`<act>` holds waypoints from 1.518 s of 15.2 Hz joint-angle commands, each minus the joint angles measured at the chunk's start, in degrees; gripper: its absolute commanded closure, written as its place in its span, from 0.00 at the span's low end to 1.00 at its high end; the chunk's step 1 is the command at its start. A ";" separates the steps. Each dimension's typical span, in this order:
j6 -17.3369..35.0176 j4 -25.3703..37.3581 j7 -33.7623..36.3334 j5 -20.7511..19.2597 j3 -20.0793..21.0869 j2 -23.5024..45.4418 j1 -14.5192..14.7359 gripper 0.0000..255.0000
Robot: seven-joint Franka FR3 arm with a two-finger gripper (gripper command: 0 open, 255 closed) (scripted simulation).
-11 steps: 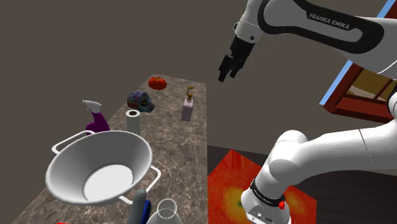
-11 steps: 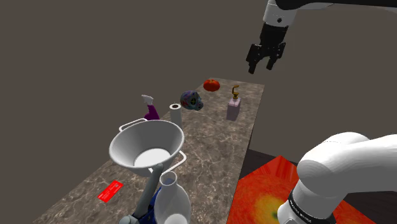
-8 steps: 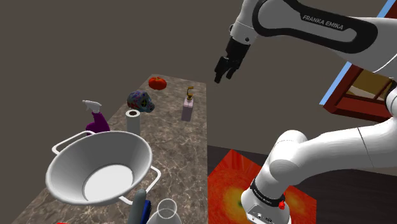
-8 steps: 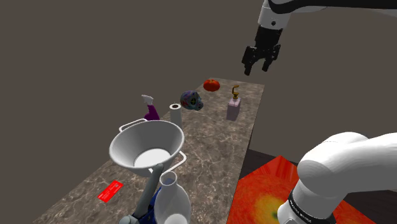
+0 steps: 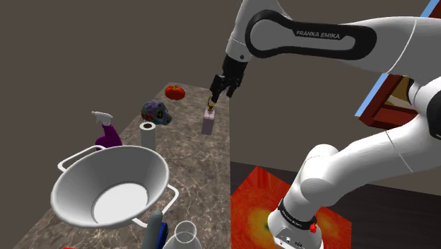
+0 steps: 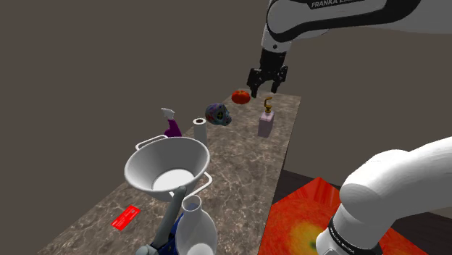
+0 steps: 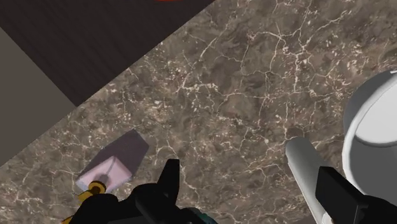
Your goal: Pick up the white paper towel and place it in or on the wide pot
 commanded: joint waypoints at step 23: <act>21.97 18.63 15.79 -3.92 11.07 41.16 4.90 0.00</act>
